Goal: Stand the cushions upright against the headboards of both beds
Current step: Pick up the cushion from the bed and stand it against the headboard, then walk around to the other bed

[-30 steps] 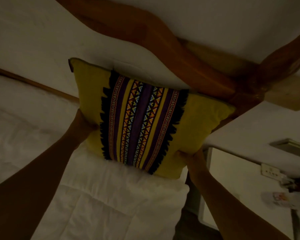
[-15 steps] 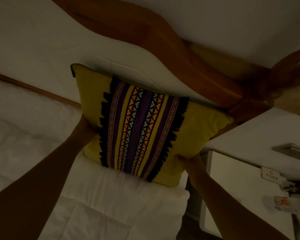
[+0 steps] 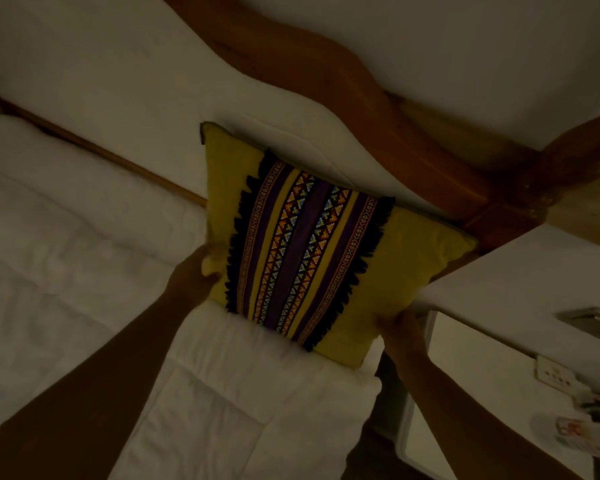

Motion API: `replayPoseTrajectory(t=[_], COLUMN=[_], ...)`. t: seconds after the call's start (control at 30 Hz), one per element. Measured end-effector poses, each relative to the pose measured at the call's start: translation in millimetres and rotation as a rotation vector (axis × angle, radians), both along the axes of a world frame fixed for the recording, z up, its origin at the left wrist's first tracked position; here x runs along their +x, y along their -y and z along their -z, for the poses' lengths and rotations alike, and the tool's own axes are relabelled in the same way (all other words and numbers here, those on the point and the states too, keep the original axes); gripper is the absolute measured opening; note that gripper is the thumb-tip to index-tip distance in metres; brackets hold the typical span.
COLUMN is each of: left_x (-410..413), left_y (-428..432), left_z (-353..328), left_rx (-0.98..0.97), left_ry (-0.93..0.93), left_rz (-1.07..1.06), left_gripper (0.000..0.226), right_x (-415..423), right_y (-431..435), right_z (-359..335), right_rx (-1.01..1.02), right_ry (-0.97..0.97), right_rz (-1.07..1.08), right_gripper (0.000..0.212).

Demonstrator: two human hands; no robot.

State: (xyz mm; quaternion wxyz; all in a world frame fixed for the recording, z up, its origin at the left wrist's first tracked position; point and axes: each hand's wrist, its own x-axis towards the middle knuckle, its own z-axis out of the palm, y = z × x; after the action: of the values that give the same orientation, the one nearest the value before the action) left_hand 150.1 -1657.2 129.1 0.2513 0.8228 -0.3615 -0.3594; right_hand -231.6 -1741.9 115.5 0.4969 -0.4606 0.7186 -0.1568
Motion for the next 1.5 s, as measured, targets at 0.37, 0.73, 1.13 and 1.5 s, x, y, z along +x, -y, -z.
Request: replayPoseTrajectory(t=[0.37, 0.73, 1.13, 1.5], left_x=[-80, -201, -427, -591], left_y=[-160, -346, -530, -751], left_z=[-79, -124, -140, -161], left_rx=[0.139, 0.371, 0.467, 0.543], left_ry=[0.114, 0.247, 0.146, 0.040], left_rz=[-0.133, -0.422, -1.029, -1.501], left_gripper=[0.068, 0.071, 0.068, 0.071], right_x=[61, 106, 53, -7], right_y=[-62, -164, -341, -645], right_z=[-85, -145, -163, -169], right_rx=[0.154, -0.454, -0.545, -0.665], right_ry=[-0.058, -0.031, -0.001, 0.147], right_rz=[-0.754, -1.638, -2.324, -2.803], right_gripper=[0.061, 0.050, 0.070, 0.062])
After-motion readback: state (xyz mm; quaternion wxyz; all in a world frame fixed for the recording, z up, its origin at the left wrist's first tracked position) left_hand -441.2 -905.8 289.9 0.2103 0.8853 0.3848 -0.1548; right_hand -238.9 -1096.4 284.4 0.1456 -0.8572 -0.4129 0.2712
